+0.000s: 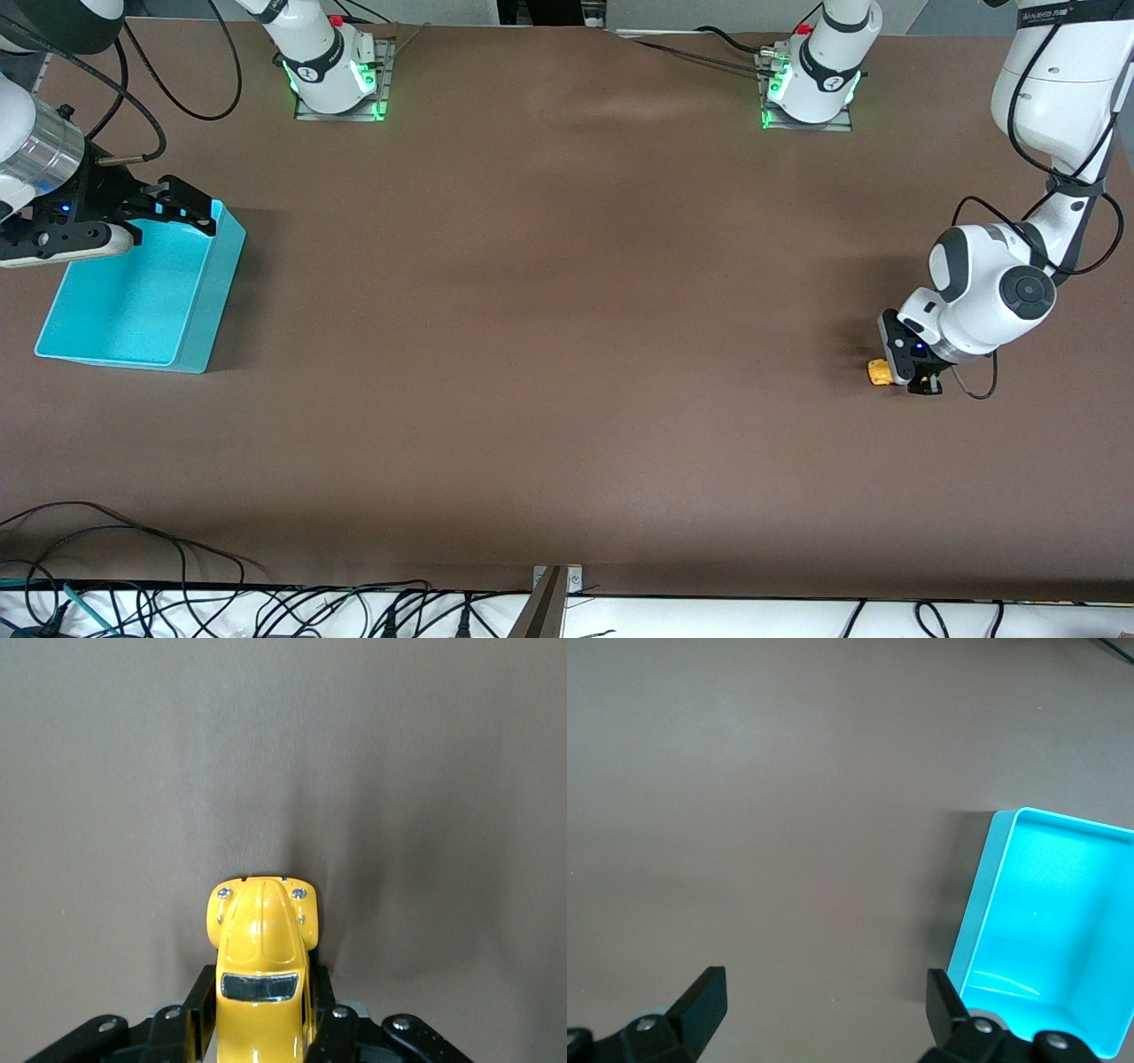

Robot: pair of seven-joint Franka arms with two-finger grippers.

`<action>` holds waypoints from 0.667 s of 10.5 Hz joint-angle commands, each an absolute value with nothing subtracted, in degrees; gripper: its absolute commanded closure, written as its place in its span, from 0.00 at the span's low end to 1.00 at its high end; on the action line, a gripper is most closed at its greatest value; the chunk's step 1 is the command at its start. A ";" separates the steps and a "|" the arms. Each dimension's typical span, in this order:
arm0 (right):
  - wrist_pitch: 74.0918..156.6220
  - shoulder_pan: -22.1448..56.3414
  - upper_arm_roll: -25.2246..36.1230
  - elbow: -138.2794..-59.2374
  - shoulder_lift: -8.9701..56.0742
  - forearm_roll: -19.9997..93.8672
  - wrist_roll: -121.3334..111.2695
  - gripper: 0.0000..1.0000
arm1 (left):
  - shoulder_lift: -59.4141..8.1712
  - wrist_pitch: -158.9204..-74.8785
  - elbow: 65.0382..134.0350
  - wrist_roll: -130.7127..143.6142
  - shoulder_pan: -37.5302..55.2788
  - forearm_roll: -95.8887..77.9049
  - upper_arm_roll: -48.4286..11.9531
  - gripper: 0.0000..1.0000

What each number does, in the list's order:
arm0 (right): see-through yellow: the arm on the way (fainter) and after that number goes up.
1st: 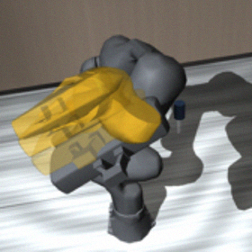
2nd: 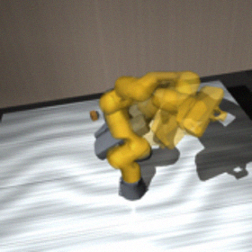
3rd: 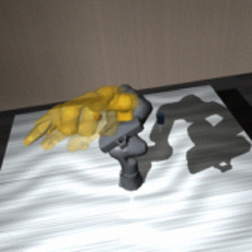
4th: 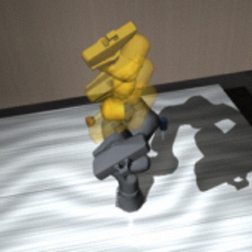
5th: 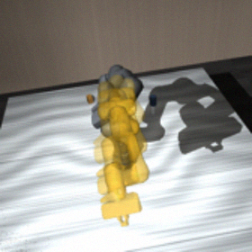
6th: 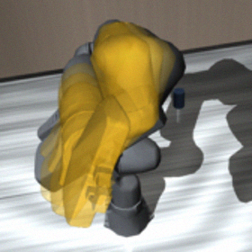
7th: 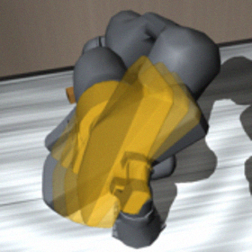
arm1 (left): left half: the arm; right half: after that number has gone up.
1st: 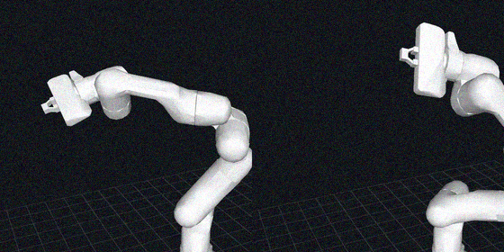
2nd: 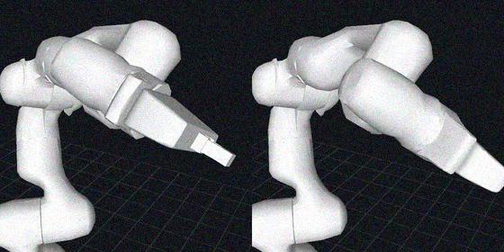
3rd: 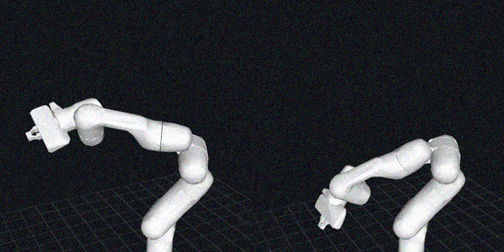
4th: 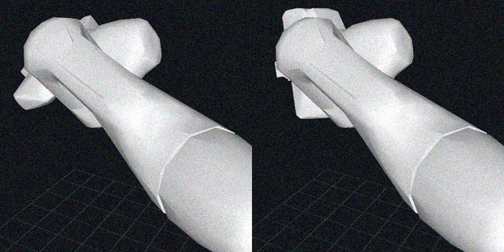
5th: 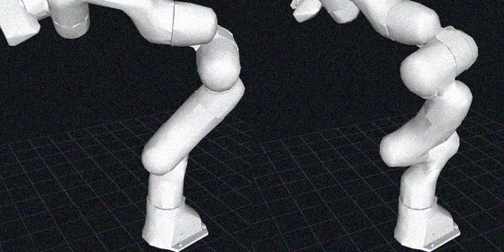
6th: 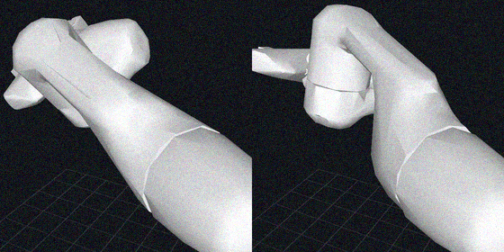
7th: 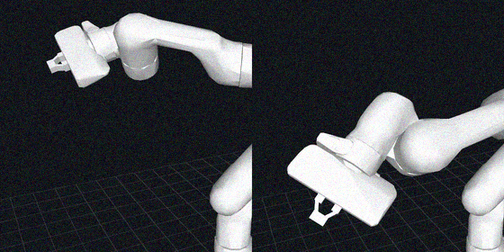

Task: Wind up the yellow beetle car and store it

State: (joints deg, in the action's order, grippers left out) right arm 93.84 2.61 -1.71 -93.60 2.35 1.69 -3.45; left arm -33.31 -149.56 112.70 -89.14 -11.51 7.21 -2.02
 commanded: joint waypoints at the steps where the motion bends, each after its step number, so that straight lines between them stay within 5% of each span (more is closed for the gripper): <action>1: 92.90 2.46 -1.67 -92.37 2.64 1.85 -4.57 0.00 | -40.51 -147.83 111.01 -93.24 -14.23 6.42 -2.11 0.99; 7: 92.90 2.46 -1.67 -92.37 2.64 1.85 -4.57 0.00 | -42.18 -147.83 109.69 -100.70 -17.66 6.33 -2.20 0.99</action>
